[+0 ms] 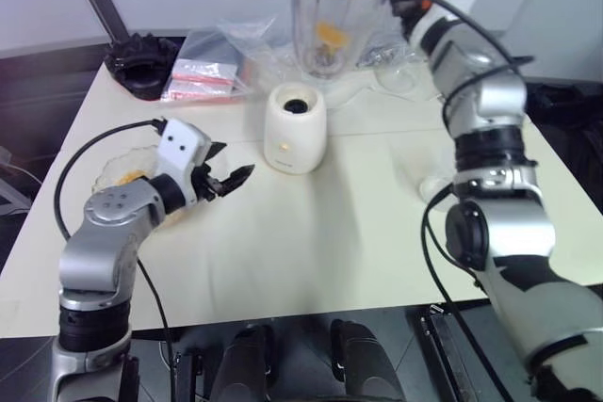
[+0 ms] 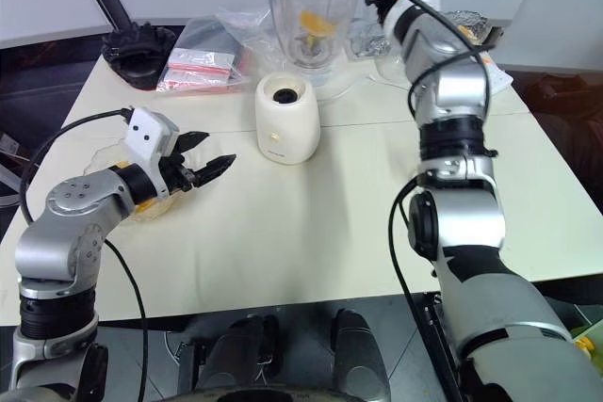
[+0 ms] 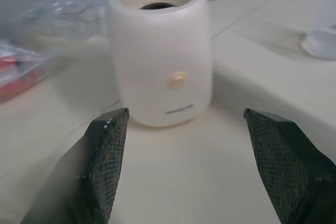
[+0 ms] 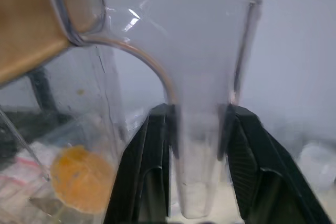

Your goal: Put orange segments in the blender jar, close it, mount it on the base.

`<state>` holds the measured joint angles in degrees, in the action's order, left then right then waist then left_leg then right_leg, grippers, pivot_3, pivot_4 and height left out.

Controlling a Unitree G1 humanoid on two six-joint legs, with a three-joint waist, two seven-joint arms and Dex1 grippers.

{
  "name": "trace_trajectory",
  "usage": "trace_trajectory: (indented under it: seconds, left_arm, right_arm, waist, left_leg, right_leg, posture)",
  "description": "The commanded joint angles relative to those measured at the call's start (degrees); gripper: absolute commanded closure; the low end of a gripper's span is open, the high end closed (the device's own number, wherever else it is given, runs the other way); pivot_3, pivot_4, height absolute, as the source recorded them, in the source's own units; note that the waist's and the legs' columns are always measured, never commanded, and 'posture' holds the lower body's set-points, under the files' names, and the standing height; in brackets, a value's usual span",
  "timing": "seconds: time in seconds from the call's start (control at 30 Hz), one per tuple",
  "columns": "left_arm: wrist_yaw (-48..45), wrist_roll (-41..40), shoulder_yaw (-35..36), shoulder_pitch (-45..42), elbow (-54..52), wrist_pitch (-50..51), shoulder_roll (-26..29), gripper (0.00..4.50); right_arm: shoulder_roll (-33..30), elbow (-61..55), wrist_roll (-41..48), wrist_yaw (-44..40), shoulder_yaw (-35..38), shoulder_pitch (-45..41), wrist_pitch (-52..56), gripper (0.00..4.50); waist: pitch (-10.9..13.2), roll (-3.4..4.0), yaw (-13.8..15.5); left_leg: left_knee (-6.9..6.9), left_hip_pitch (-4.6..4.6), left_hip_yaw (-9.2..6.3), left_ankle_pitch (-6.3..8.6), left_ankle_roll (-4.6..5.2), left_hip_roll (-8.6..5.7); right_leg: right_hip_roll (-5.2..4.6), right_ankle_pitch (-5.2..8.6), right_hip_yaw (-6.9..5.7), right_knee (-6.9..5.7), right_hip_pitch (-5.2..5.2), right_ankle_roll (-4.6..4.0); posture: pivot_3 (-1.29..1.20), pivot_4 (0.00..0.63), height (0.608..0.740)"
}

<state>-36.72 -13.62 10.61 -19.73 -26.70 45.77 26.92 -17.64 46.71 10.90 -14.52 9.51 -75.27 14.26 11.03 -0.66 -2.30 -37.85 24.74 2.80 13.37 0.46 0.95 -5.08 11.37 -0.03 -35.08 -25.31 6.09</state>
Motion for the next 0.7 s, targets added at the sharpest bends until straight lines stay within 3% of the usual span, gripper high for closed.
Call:
trace_trajectory:
  seconds: [0.03,0.33,0.7]
  left_arm:
    - [3.02,-1.15,2.12,0.16,-1.40,-2.35,-0.52,0.87]
    - [3.57,-4.89,1.18,2.30,-3.73,-0.63,1.83,0.87]
    - [6.28,-7.16,0.19,2.86,-4.52,-0.04,2.32,0.87]
  right_arm:
    - [0.70,3.42,-0.35,-0.64,0.34,-4.39,-5.02,3.60]
    - [3.18,4.39,-0.58,-1.67,-0.33,-3.85,-2.12,3.60]
    - [4.41,-3.39,-2.60,-3.94,-4.85,1.40,5.51,3.60]
  waist:
    - [0.00,0.00,-0.03]
    - [0.00,0.00,-0.20]
    - [-0.04,-0.04,-0.22]
  left_leg:
    - [0.00,0.00,0.00,0.00,0.00,0.00]
    - [-0.03,0.02,-0.04,-0.02,-0.04,0.01]
    - [-0.04,-0.11,-0.04,-0.05,-0.08,0.02]
  right_leg:
    - [-0.01,0.00,0.00,0.01,0.00,0.00]
    - [0.01,0.00,-0.02,-0.04,-0.03,-0.01]
    - [0.02,0.04,-0.01,-0.10,0.06,-0.09]
  posture:
    - [0.00,0.150,0.740]
    - [0.00,0.150,0.740]
    - [0.00,0.150,0.740]
